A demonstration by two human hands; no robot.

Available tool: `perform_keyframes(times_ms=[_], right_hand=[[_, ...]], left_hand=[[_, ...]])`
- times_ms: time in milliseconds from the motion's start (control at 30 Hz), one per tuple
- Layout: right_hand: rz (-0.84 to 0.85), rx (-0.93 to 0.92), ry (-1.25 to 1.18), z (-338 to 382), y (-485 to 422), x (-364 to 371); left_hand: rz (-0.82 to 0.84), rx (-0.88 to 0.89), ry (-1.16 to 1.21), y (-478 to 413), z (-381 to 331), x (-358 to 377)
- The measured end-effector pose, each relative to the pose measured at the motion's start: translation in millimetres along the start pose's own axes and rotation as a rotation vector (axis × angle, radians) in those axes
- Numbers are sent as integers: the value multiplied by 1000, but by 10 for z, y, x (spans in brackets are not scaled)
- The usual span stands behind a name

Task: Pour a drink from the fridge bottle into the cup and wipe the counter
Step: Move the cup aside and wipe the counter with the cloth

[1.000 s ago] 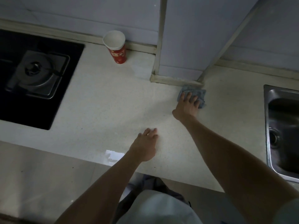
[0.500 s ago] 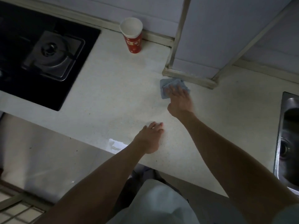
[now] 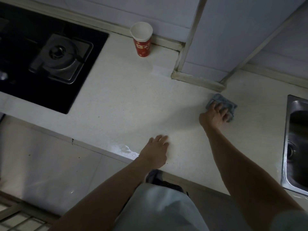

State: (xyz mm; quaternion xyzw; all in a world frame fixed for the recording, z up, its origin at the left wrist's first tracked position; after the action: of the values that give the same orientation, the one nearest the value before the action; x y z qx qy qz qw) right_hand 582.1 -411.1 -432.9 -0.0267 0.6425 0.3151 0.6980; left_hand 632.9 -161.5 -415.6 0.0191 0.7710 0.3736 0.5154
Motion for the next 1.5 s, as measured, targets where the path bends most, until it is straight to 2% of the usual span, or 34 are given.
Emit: perform_keyframes(times_ms=[100, 300, 433, 533, 667, 733, 800, 900, 967, 1133, 1200, 1267, 1367, 1500], right_hand=[[37, -49, -30, 498, 6, 70], [122, -561, 92, 1805, 422, 454], [46, -649, 173, 1744, 796, 545], [15, -563, 164, 1206, 900, 442], [83, -215, 155, 53, 908, 336], [107, -98, 180, -351, 1031, 335], [135, 4, 202, -470, 1166, 396], [160, 128, 165, -149, 1259, 505], [168, 36, 171, 317, 1223, 597], [152, -427, 232, 1590, 1352, 865], [122, -565, 273, 1849, 1510, 948], [96, -641, 276, 1811, 1673, 979], [46, -624, 255, 1382, 1898, 946], [70, -297, 174, 551, 2215, 912]], left_hand=[[31, -22, 4, 137, 182, 112], [43, -10, -30, 355, 496, 157], [65, 48, -54, 368, 564, 242], [63, 100, -60, 380, 604, 262], [36, 125, -64, 488, 669, 277], [16, 132, -62, 572, 723, 307], [-22, 130, -59, 654, 808, 319], [-63, 112, -94, 734, 977, 367], [-63, 115, -128, 759, 1072, 407], [-80, 173, -128, 772, 1145, 443], [-74, 175, -90, 785, 1135, 446], [-64, 172, -60, 804, 1147, 453], [-88, 201, -71, 833, 1187, 468], [-86, 227, -83, 829, 1234, 514]])
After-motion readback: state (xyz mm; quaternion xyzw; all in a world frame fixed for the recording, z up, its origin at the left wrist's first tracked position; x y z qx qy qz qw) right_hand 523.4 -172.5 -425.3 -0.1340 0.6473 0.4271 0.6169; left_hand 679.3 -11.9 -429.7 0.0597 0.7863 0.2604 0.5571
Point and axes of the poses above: each hand's wrist, its own y-axis away from the middle knuckle, its own x-axis out of the palm, z = x × y, the point moved 10 cm from there along -y, towards the middle knuckle, and after that the axes turned 12 degrees about -x, right-handed, at the moved point
